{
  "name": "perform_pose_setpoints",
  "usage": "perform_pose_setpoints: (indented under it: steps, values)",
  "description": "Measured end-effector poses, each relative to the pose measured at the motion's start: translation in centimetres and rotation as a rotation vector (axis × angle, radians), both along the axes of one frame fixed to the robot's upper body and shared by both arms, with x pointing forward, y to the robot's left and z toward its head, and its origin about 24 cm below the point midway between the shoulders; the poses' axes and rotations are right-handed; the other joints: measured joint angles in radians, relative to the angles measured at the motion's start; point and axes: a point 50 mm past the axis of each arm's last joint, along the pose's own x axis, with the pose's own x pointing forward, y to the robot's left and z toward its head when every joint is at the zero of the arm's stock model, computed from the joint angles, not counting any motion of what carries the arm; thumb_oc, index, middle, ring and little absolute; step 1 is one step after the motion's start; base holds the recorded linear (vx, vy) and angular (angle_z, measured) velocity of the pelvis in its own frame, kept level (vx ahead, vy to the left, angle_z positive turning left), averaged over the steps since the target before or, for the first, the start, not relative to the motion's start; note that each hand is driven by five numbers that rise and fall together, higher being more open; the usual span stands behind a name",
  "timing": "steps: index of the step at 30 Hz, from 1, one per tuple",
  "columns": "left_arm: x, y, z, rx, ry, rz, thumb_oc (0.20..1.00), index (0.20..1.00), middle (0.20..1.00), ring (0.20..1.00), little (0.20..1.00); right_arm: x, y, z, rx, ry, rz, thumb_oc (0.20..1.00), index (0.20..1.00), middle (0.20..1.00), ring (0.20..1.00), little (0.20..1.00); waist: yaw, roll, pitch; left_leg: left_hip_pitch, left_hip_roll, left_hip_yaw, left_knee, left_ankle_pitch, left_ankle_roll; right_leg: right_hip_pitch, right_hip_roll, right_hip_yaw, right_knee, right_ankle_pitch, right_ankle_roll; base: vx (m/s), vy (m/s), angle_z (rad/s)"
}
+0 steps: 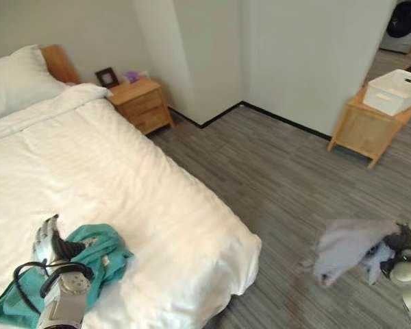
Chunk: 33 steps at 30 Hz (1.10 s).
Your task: Pick up bed clothes into laundry basket.
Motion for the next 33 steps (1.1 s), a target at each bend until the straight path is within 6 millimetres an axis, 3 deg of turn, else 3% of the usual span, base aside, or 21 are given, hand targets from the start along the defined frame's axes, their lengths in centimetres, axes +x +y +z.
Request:
perform_pose_setpoints:
  steps: [2,3,4,5,6,7,8,9,10,11,12,13,14,15,16,17,19,22,26,33]
  values:
    - [0.3,-0.6,0.7,-0.011,-0.05,-0.017,1.0,1.0,1.0,1.0,1.0,-1.2,2.1,3.4,0.014,-0.186,0.084,0.2,0.2,0.2,0.2,0.2,0.012,-0.003,0.014,-0.007,-0.008,-0.021,0.002,-0.007,0.009,0.003,-0.024,-0.008,0.07,0.0,0.002,0.02,0.173,0.55]
    - [0.2,-1.0,0.7,-0.016,-0.063,-0.029,1.0,1.0,1.0,1.0,1.0,-1.5,3.1,4.3,0.01,-0.241,0.119,0.2,0.2,0.2,0.2,0.2,-0.002,0.001,0.026,-0.008,-0.01,-0.026,0.006,-0.016,0.023,0.003,-0.046,-0.009,0.128,-0.001,0.002,0.03,0.156,0.99]
    - [0.7,-1.8,0.6,-0.027,-0.069,-0.06,1.0,1.0,1.0,1.0,1.0,-1.3,4.5,5.4,-0.013,-0.292,0.185,0.2,0.2,0.2,0.2,0.2,-0.031,0.001,0.045,-0.005,-0.018,-0.067,0.021,-0.047,0.055,-0.007,-0.103,0.016,0.25,-0.004,0.004,0.0,0.152,1.02]
    - [0.9,-2.2,1.0,-0.022,-0.082,-0.085,1.0,1.0,1.0,1.0,1.0,-1.0,5.0,5.7,-0.055,-0.3,0.226,0.2,0.2,0.2,0.2,0.2,-0.045,0.001,0.048,0.008,-0.039,-0.102,0.013,-0.058,0.065,-0.03,-0.132,0.062,0.325,-0.015,0.016,0.03,0.152,0.84]
    - [1.1,-2.4,1.3,-0.019,-0.099,-0.092,1.0,1.0,1.0,1.0,1.0,-0.6,5.4,5.8,-0.075,-0.302,0.251,0.2,0.2,0.2,0.2,0.2,-0.04,-0.013,0.054,0.011,-0.054,-0.111,0.0,-0.053,0.082,-0.062,-0.159,0.114,0.375,-0.054,0.028,0.06,0.123,0.46]
    - [1.3,-2.7,1.4,-0.02,-0.108,-0.105,1.0,1.0,1.0,1.0,1.0,-0.5,5.7,5.9,-0.08,-0.304,0.263,0.2,0.2,0.2,0.2,0.2,-0.043,-0.018,0.059,0.004,-0.061,-0.136,-0.003,-0.047,0.095,-0.091,-0.143,0.17,0.384,-0.095,0.029,0.09,0.062,0.61]
    - [1.9,-3.2,1.8,-0.02,-0.132,-0.124,1.0,1.0,1.0,1.0,1.0,-0.3,6.1,5.8,-0.081,-0.305,0.281,0.2,0.2,0.2,0.2,0.2,-0.057,-0.012,0.07,-0.03,-0.048,-0.183,-0.005,-0.036,0.108,-0.125,-0.065,0.299,0.325,-0.146,0.026,0.11,0.041,1.23]
    - [3.0,-4.1,2.4,-0.024,-0.168,-0.168,1.0,1.0,1.0,1.0,1.0,0.1,6.3,5.8,-0.082,-0.305,0.295,0.2,0.2,0.2,0.2,0.2,-0.084,-0.011,0.096,-0.081,-0.038,-0.242,-0.006,-0.016,0.134,-0.156,0.022,0.428,0.159,-0.146,0.032,0.1,0.028,1.3]
    - [3.3,-4.3,2.7,-0.024,-0.186,-0.178,1.0,1.0,1.0,1.0,1.0,0.5,6.2,5.8,-0.085,-0.304,0.287,0.2,0.2,0.2,0.2,0.2,-0.079,-0.027,0.112,-0.086,-0.055,-0.269,-0.006,-0.009,0.138,-0.159,0.036,0.44,0.072,-0.117,0.024,0.14,0.032,1.21]
    - [3.6,-4.6,2.9,-0.029,-0.199,-0.187,1.0,1.0,1.0,1.0,1.0,0.7,5.9,5.6,-0.085,-0.294,0.271,0.2,0.2,0.2,0.2,0.2,-0.084,-0.035,0.117,-0.096,-0.063,-0.299,-0.005,-0.008,0.133,-0.15,0.053,0.507,-0.012,-0.099,0.022,0.11,-0.002,1.39]
    - [4.0,-5.5,3.7,-0.034,-0.242,-0.227,1.0,1.0,1.0,1.0,1.0,0.6,5.3,5.1,-0.094,-0.269,0.237,0.2,0.2,0.2,0.2,0.2,-0.117,-0.044,0.124,-0.13,-0.084,-0.389,-0.009,0.0,0.129,-0.138,0.104,0.652,-0.089,-0.092,0.022,0.07,-0.029,1.79]
    - [4.1,-5.7,4.4,-0.024,-0.264,-0.251,1.0,1.0,1.0,1.0,1.0,0.5,5.2,4.8,-0.094,-0.257,0.228,0.2,0.2,0.2,0.2,0.2,-0.136,-0.067,0.128,-0.133,-0.102,-0.408,-0.014,0.0,0.124,-0.129,0.109,0.692,-0.087,-0.095,0.022,0.06,-0.036,2.58]
    - [4.7,-6.5,5.0,-0.029,-0.293,-0.3,1.0,1.0,1.0,1.0,1.0,0.0,4.3,4.4,-0.1,-0.23,0.186,0.2,0.2,0.2,0.2,0.2,-0.154,-0.058,0.137,-0.158,-0.102,-0.414,-0.015,-0.001,0.124,-0.098,0.139,0.754,-0.08,-0.035,0.014,0.04,-0.053,2.06]
    - [4.8,-6.8,5.4,-0.028,-0.306,-0.317,1.0,1.0,1.0,1.0,1.0,0.0,3.8,4.1,-0.102,-0.214,0.163,0.2,0.2,0.2,0.2,0.2,-0.157,-0.054,0.142,-0.156,-0.104,-0.427,-0.01,-0.007,0.118,-0.098,0.136,0.763,-0.082,-0.04,0.008,0.06,-0.088,1.71]
    - [4.6,-7.1,5.6,-0.028,-0.315,-0.332,1.0,1.0,1.0,1.0,1.0,0.2,3.6,3.8,-0.092,-0.196,0.14,0.2,0.2,0.2,0.2,0.2,-0.118,-0.043,0.145,-0.145,-0.111,-0.425,-0.008,-0.001,0.115,-0.089,0.126,0.73,-0.079,-0.04,0.01,0.03,-0.084,0.82]
    - [4.3,-7.3,5.7,-0.033,-0.316,-0.342,1.0,1.0,1.0,1.0,1.0,0.3,3.7,3.8,-0.094,-0.197,0.14,0.2,0.2,0.2,0.2,0.2,-0.114,-0.024,0.142,-0.124,-0.113,-0.422,-0.009,-0.002,0.114,-0.074,0.132,0.705,-0.079,-0.036,0.017,0.07,-0.086,0.75]
    - [4.5,-7.9,6.2,-0.04,-0.338,-0.379,1.0,1.0,1.0,1.0,1.0,0.3,3.6,3.9,-0.105,-0.195,0.131,0.2,0.2,0.2,0.2,0.2,-0.125,0.0,0.144,-0.101,-0.111,-0.433,-0.008,0.004,0.077,-0.048,0.137,0.665,-0.079,-0.045,0.021,0.09,-0.043,0.58]
    - [4.3,-7.7,6.7,-0.034,-0.349,-0.383,1.0,1.0,1.0,1.0,1.0,0.9,3.9,4.3,-0.123,-0.212,0.141,0.2,0.2,0.2,0.2,0.2,-0.119,-0.012,0.151,-0.095,-0.122,-0.425,-0.009,0.003,0.075,-0.044,0.123,0.663,-0.079,-0.052,0.031,0.12,-0.055,0.03]
    - [4.1,-7.5,6.0,-0.046,-0.299,-0.39,1.0,1.0,1.0,1.0,1.0,1.2,3.6,2.4,-0.089,-0.131,0.115,0.2,0.2,0.2,0.2,0.2,-0.124,-0.054,0.152,-0.069,-0.137,-0.427,-0.009,0.0,0.072,-0.016,0.106,0.657,-0.08,-0.059,0.04,0.07,-0.042,0.01]
    - [3.8,-6.6,3.6,-0.051,-0.16,-0.334,1.0,1.0,1.0,1.0,1.0,1.3,4.4,1.6,-0.078,-0.084,0.16,0.2,0.2,0.2,0.2,0.2,-0.126,-0.051,0.136,-0.102,-0.127,-0.423,-0.015,-0.017,0.06,-0.058,0.107,0.668,-0.081,-0.052,0.038,0.01,-0.029,-0.05]
